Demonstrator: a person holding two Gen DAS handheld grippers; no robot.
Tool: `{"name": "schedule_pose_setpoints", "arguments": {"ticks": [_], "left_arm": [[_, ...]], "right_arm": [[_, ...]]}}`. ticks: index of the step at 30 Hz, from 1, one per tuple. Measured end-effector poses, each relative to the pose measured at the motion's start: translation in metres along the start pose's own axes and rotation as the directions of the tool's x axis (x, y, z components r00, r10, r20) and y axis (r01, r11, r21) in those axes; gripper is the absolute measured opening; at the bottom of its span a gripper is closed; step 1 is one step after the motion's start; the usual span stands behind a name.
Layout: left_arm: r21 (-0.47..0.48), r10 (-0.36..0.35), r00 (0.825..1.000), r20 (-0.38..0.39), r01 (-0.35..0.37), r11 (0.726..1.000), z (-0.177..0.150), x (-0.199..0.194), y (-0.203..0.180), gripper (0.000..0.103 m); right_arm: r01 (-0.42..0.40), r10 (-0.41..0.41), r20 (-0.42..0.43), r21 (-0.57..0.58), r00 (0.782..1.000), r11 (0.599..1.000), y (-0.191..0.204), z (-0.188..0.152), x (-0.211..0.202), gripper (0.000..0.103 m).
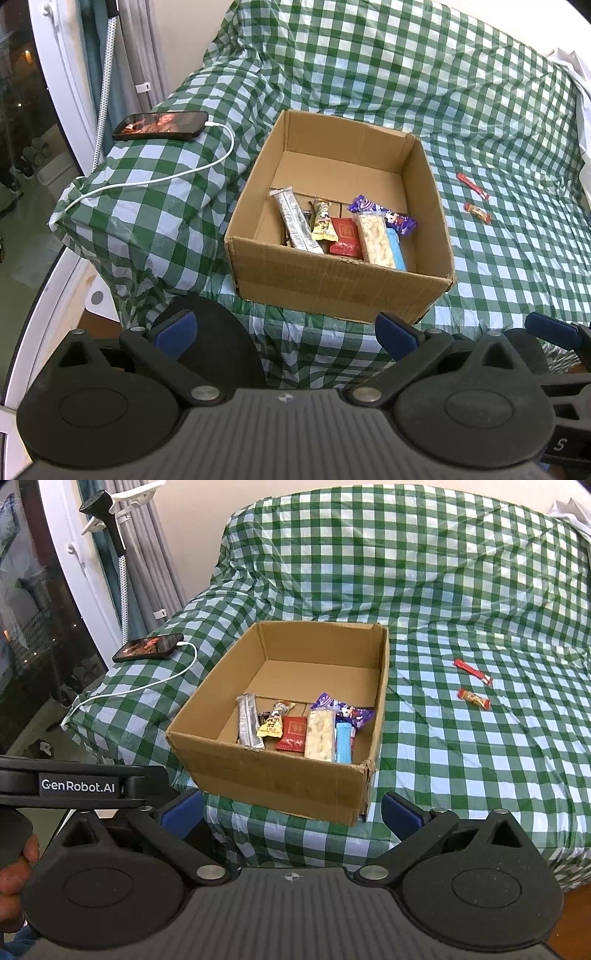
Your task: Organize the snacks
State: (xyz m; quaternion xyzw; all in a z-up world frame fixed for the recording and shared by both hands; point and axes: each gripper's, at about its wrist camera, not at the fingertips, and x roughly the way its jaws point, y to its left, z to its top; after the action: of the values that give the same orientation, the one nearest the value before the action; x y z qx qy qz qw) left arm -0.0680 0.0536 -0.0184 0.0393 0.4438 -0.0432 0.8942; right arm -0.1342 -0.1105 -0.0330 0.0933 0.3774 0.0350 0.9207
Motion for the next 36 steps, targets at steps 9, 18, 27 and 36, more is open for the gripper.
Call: {"name": "schedule_pose_setpoints", "arguments": {"ticks": [9,18,27,36], "left_arm": [[0.024,0.016,0.999,-0.028,-0.015,1.000,0.004,0.012,-0.009,0.103],[0.073,0.028,0.998,-0.048,-0.025,0.997,0.009,0.023,-0.027,0.103],[0.086,0.011,0.998,-0.063,-0.006,0.996,0.026,0.035,-0.049,0.103],[0.111,-0.008,0.998,-0.068,0.016,0.994,0.057,0.054,-0.081,0.103]], "right_arm": [[-0.009,0.010,-0.030,0.027,0.999,1.000,-0.010,-0.001,0.012,0.102],[-0.008,0.013,-0.068,0.076,0.998,0.997,-0.028,-0.002,0.027,0.102],[0.007,-0.001,-0.049,0.115,0.999,0.993,-0.050,0.005,0.034,0.102],[0.034,-0.031,-0.023,0.151,0.999,0.988,-0.081,0.020,0.042,0.102]]}}
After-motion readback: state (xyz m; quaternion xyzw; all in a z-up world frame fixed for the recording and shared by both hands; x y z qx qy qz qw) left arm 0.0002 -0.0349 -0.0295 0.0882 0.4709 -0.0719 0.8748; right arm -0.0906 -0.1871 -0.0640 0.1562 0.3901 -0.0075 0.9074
